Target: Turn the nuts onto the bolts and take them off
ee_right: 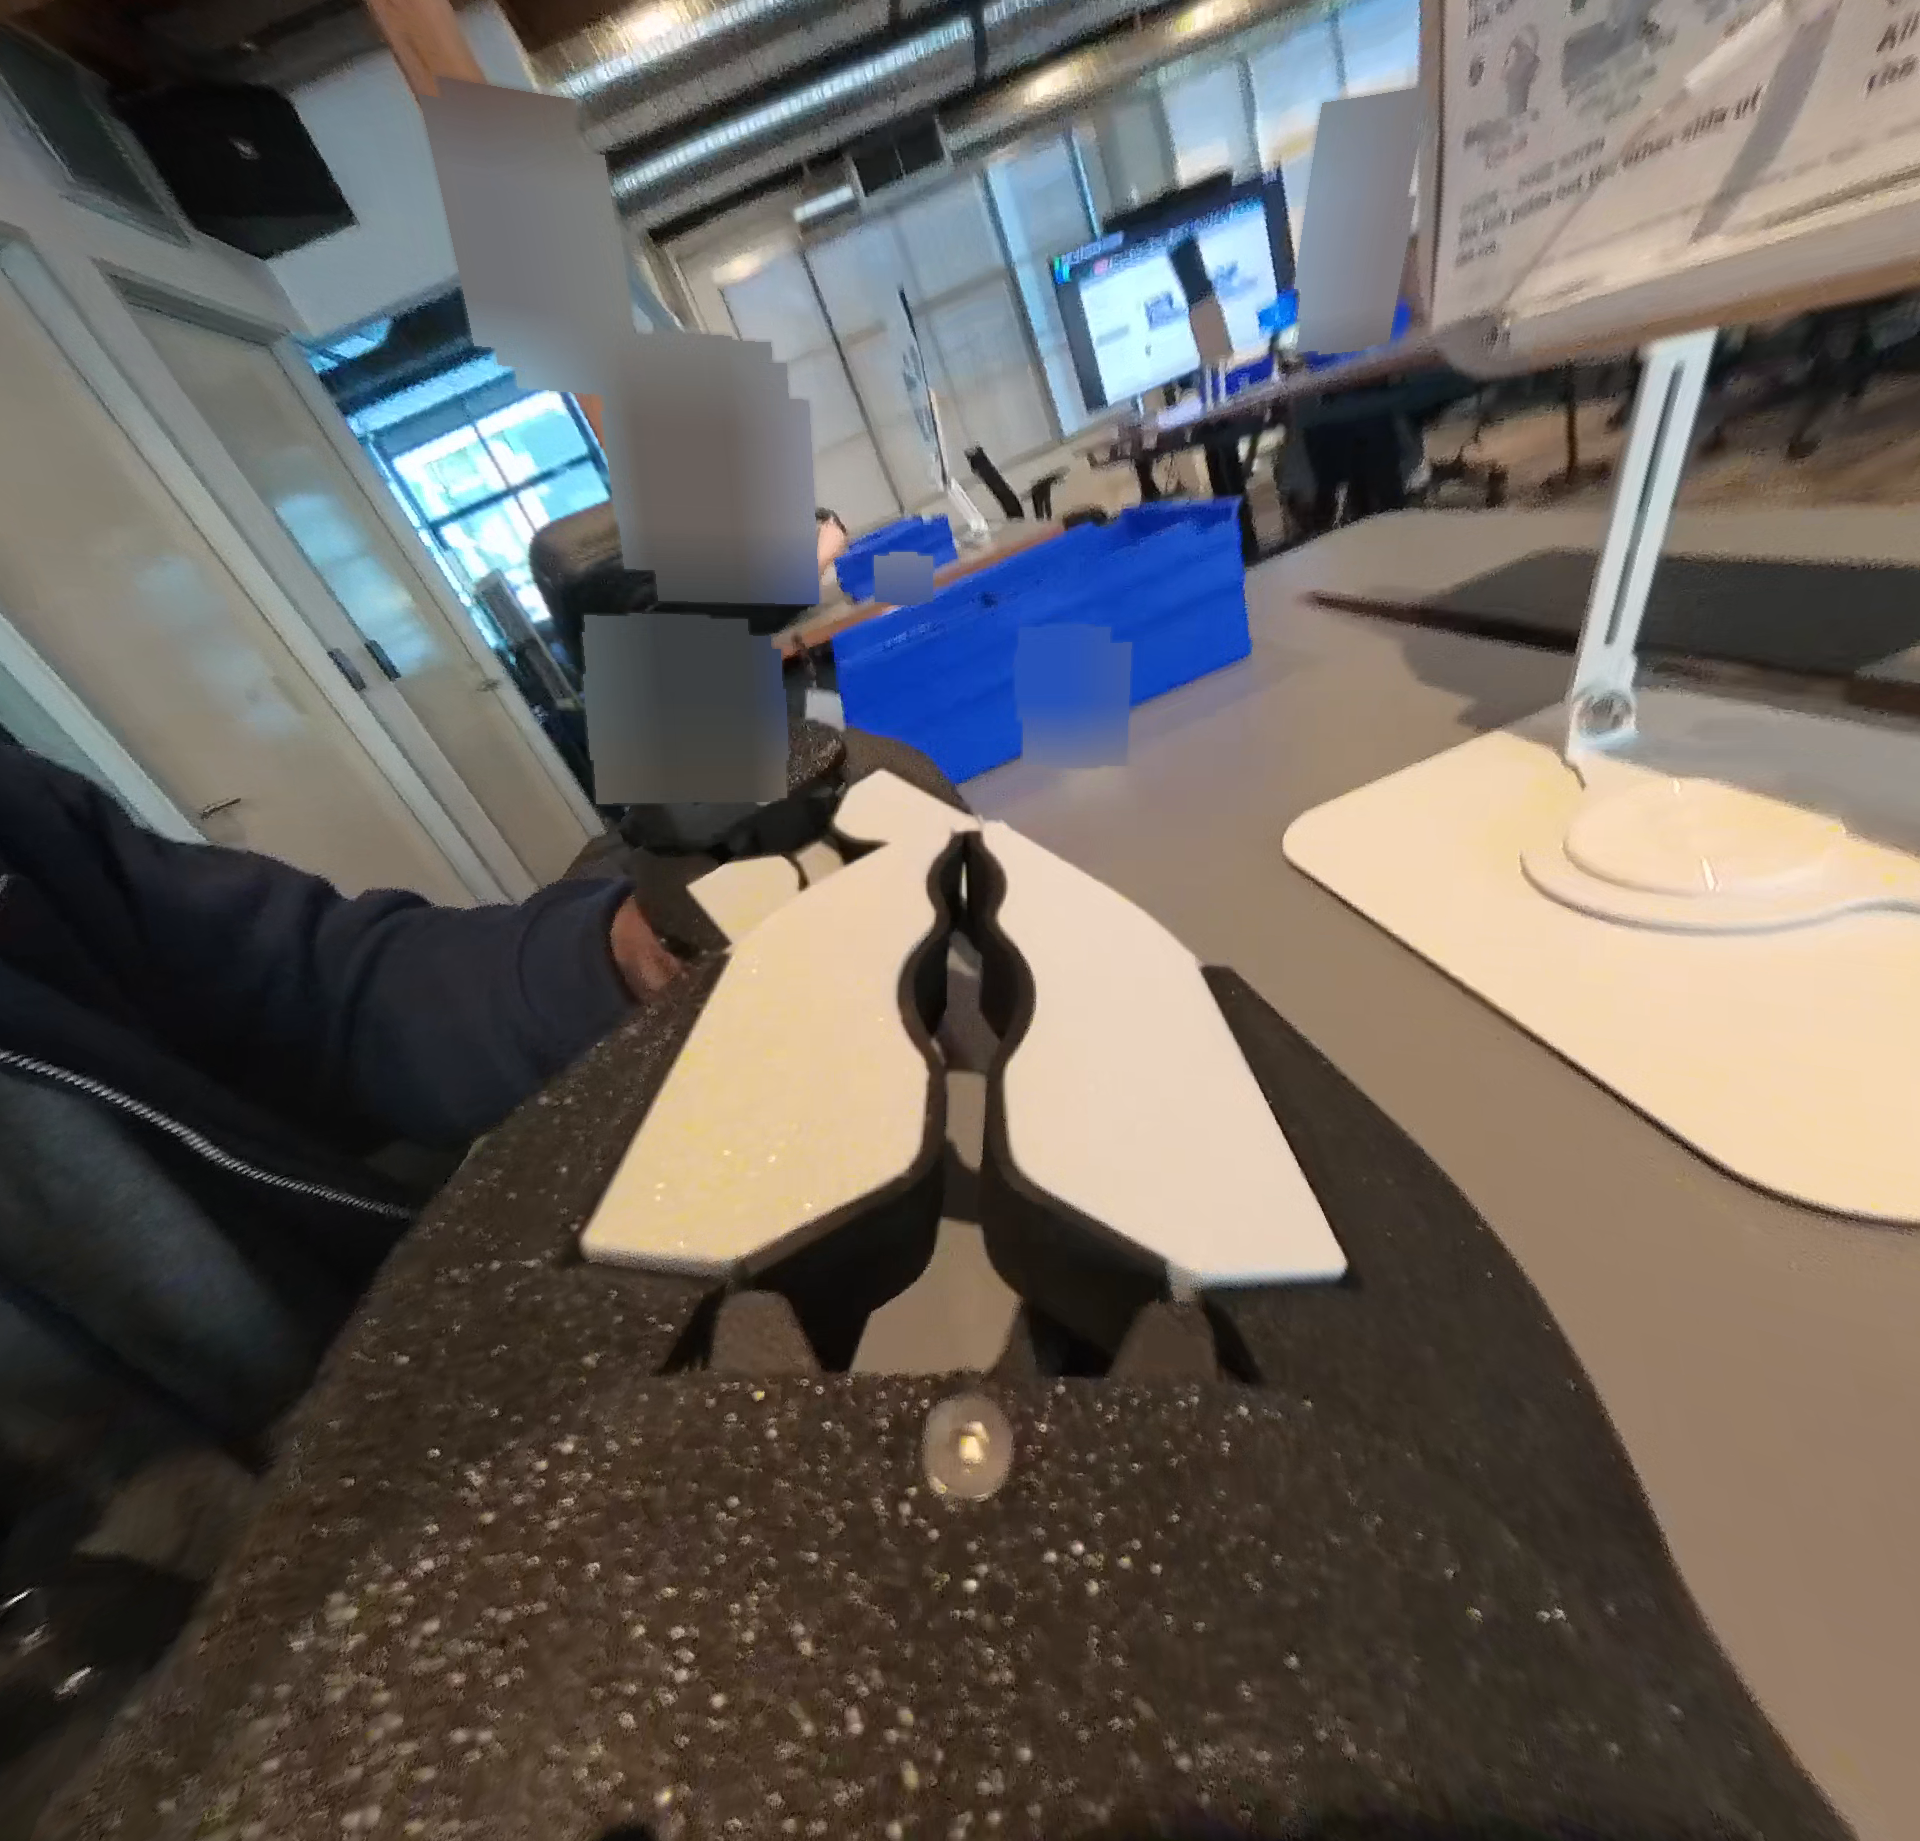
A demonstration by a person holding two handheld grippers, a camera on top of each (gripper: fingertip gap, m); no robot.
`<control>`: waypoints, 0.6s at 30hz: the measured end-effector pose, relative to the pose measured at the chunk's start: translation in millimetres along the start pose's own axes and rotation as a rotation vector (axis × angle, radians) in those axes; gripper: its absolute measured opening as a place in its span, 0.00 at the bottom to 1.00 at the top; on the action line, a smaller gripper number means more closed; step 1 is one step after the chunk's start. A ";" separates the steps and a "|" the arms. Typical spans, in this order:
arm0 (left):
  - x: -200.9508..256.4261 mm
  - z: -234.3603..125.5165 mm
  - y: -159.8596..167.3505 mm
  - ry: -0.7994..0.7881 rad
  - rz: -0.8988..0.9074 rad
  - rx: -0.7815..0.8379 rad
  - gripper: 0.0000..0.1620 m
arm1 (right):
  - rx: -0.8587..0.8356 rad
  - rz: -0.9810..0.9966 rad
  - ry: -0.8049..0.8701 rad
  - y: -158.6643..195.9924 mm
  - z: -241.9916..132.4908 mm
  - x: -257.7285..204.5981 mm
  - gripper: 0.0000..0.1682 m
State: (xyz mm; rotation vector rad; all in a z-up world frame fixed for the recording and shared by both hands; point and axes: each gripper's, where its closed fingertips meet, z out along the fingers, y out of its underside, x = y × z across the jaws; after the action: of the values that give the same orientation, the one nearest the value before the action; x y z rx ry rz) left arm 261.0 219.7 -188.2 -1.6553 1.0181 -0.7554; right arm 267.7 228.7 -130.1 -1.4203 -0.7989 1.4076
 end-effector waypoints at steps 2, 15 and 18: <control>-1.7 0.4 2.4 -0.025 0.071 -0.019 0.16 | -0.082 0.035 0.037 3.5 -8.0 2.4 0.00; -1.7 4.9 6.8 -0.045 0.174 -0.043 0.16 | -0.507 -0.101 0.665 53.1 -88.7 48.6 0.11; -2.9 3.3 6.7 -0.056 0.185 -0.043 0.15 | -0.551 -0.032 0.697 72.8 -95.9 57.7 0.08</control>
State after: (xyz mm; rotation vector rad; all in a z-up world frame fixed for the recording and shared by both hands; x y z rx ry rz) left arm 260.8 222.8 -195.6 -1.5839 1.1372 -0.5655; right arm 356.6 240.8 -229.1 -2.1316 -0.7554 0.5825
